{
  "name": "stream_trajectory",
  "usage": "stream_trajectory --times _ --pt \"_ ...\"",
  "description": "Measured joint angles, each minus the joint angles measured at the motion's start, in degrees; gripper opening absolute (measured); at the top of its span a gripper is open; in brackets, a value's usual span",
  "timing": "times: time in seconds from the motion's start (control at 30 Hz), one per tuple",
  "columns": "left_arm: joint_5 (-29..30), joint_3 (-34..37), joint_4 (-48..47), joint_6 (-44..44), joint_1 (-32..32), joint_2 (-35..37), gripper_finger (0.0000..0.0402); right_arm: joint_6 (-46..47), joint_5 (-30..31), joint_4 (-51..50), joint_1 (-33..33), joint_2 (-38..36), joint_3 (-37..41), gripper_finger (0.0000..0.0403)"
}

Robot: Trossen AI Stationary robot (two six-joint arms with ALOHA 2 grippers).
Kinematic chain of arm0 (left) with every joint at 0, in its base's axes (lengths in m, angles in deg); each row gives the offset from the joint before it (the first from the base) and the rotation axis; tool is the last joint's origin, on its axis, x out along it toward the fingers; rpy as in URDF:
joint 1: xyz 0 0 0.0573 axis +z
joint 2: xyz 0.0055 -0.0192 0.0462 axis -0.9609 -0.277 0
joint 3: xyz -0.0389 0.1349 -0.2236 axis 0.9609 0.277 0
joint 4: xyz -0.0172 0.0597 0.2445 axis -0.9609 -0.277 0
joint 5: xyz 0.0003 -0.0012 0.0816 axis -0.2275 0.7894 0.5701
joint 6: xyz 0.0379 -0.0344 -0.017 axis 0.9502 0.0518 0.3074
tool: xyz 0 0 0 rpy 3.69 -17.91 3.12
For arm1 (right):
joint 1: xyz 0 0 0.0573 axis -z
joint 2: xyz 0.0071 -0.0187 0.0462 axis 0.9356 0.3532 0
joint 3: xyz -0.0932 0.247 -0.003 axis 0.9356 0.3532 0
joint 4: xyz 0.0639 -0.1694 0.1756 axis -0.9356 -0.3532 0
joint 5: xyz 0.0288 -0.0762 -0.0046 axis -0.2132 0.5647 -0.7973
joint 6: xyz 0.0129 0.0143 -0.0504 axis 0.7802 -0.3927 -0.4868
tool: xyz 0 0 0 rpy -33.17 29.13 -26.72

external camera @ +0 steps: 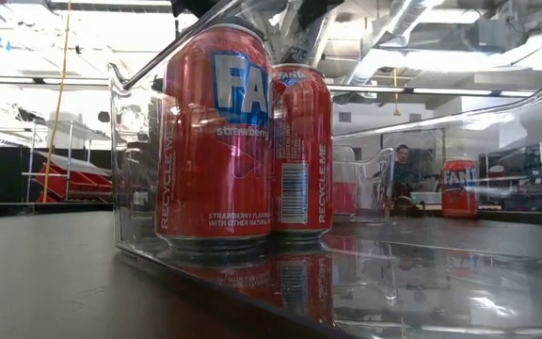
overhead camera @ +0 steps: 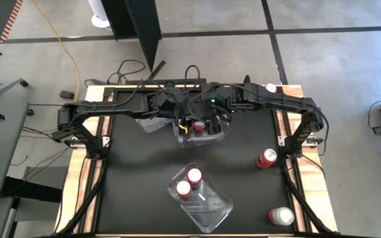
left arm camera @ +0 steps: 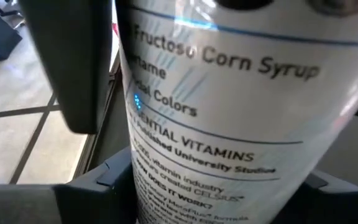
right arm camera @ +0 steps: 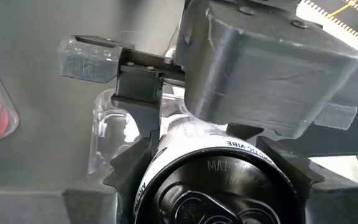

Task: Sort soda cans
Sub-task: Put the black soda can in the top left transparent bin

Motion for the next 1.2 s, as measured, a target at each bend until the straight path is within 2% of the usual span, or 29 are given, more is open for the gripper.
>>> stream_trajectory --times 0.3,0.53,0.6,0.73,0.87,1.0,1.2 --pt "0.0 0.0 -0.7 0.4 0.0 0.1 0.0239 1.1 0.1 0.0 -0.2 0.0 0.0 0.0262" --pt "1.0 0.2 -4.7 0.9 0.1 0.5 0.0239 2.0 0.7 0.0 -1.7 -0.7 0.0 0.0382" --pt "1.0 0.2 -5.2 0.8 0.2 0.8 0.0239 2.1 1.3 0.3 -1.9 -0.9 0.0 0.0389" --pt "0.9 1.2 -5.0 0.6 0.6 2.1 0.0239 3.0 1.8 -0.9 -2.1 -1.9 -1.4 0.0378" --pt "2.4 4.0 -4.7 0.2 1.8 6.2 0.0239 3.4 2.2 -0.8 -2.7 -4.6 -1.7 0.0376" --pt "2.3 9.1 -1.5 -1.7 4.1 13.9 0.0239 3.7 3.6 -0.8 -3.2 -7.4 -1.7 0.0376" --pt "5.2 20.8 4.9 -7.5 8.7 25.3 0.0239 4.7 4.0 1.5 -2.9 -11.4 -1.7 0.0376"
